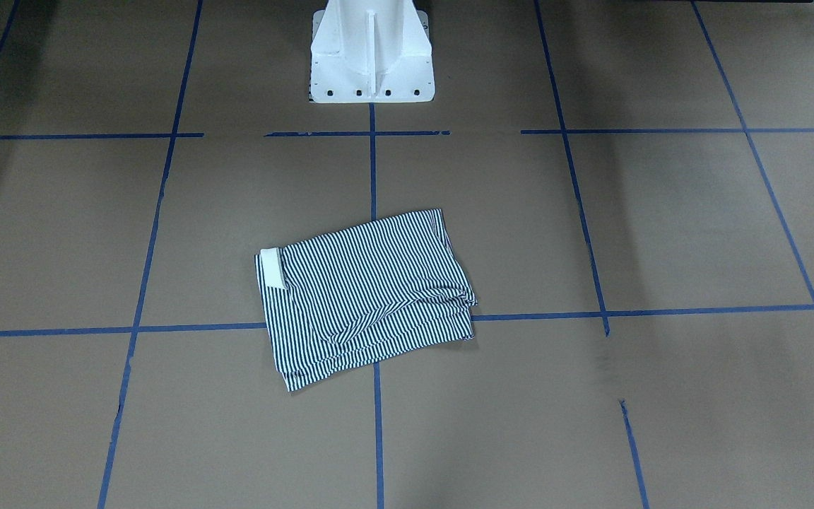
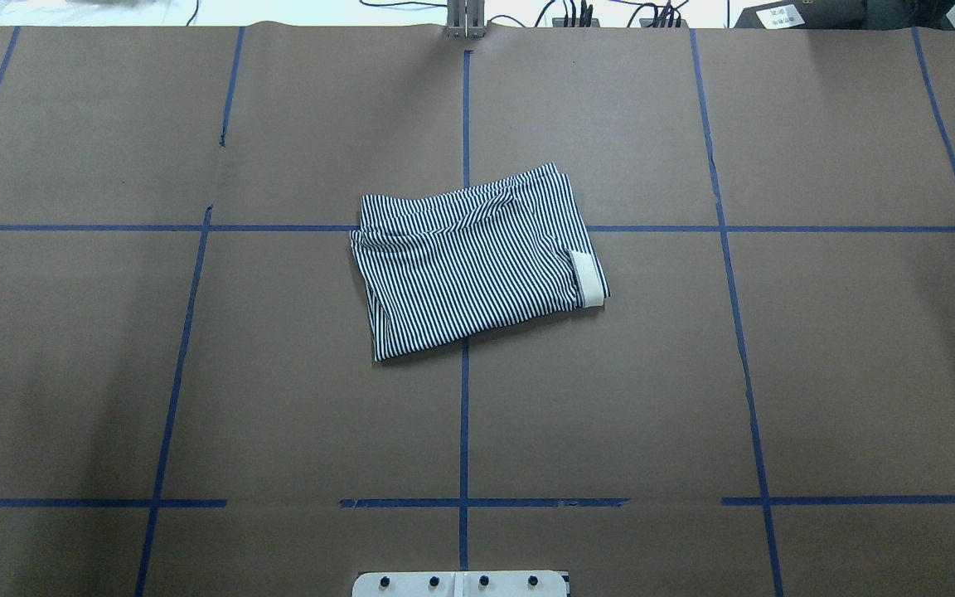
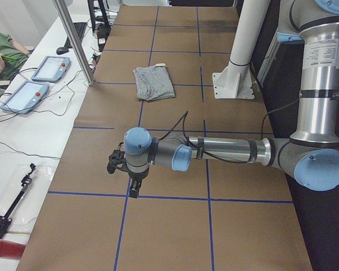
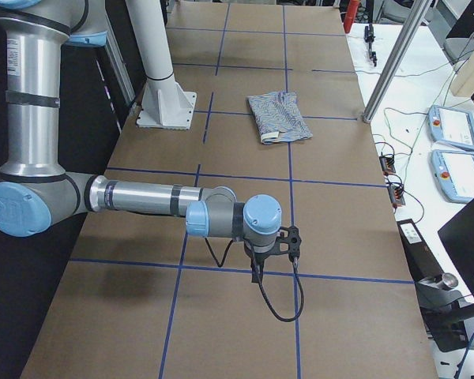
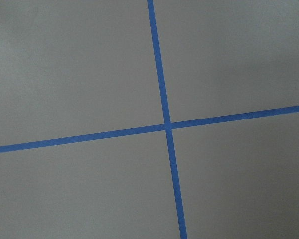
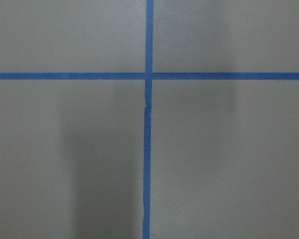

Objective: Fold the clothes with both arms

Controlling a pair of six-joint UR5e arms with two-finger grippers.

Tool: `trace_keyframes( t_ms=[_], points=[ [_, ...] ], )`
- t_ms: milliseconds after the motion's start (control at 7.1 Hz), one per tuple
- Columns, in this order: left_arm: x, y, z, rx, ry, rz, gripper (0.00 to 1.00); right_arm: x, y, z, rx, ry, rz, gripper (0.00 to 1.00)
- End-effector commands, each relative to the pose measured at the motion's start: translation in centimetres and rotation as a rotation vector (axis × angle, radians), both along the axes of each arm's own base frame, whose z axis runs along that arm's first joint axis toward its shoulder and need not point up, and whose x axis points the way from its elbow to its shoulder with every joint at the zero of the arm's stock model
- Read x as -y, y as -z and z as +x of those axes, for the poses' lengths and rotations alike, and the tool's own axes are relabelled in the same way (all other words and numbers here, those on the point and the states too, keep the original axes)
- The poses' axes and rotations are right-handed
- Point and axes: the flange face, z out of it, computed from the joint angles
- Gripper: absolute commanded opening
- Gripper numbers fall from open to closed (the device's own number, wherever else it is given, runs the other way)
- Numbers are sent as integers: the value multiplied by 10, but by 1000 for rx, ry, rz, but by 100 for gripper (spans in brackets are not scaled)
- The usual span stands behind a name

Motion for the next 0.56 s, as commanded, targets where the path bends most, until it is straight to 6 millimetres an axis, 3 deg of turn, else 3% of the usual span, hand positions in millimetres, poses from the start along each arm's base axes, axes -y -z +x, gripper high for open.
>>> trace_keyframes(
  t_ms=[0, 422],
  points=[
    [0, 0, 0, 0, 0, 0, 100, 0, 1, 0, 1, 0, 2, 100],
    [-1, -3, 0, 2, -1, -6, 100, 0, 3, 0, 4, -3, 3, 100]
  ],
)
